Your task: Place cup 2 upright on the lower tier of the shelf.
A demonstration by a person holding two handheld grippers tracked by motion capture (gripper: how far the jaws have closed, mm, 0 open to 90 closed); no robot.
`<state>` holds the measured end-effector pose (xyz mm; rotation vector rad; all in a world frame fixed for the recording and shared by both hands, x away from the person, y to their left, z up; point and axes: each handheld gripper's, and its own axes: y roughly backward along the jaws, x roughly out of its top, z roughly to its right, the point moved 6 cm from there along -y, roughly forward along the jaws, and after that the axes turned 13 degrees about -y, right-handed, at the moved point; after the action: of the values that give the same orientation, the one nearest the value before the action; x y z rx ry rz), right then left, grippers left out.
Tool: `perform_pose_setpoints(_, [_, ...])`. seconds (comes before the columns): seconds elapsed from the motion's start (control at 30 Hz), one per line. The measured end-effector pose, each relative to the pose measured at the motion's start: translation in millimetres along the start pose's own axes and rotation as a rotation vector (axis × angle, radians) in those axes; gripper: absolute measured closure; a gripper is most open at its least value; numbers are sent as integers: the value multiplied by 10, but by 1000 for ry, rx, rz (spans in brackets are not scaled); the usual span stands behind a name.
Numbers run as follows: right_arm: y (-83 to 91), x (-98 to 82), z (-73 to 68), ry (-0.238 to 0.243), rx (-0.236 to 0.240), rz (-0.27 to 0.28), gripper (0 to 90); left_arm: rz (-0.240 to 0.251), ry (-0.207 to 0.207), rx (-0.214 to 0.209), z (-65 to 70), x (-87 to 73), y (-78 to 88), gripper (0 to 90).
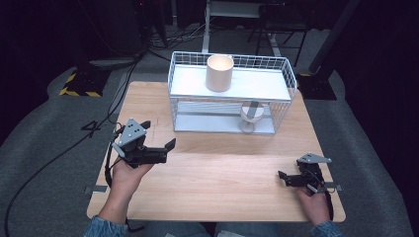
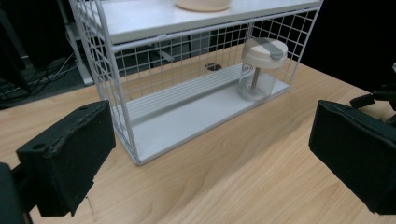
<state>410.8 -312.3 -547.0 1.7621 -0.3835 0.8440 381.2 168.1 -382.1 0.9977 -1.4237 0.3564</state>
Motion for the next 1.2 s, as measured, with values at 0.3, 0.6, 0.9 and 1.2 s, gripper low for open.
perform_pose_setpoints(0.3, [0, 0, 0, 0, 0, 0, 60, -39, 14, 34, 51, -342, 36, 21])
perform_pose_setpoints(0.6, [0, 0, 0, 0, 0, 0, 60, -123, 49, 40, 92, -734, -13, 52])
perform_pose_setpoints(0.9, [0, 0, -1, -1, 0, 0, 60, -217, 81, 48, 68, -1125, -29, 69])
perform_pose_setpoints(1.2, [0, 0, 0, 0, 0, 0, 60, -311, 90, 38, 69, -1380, -51, 81])
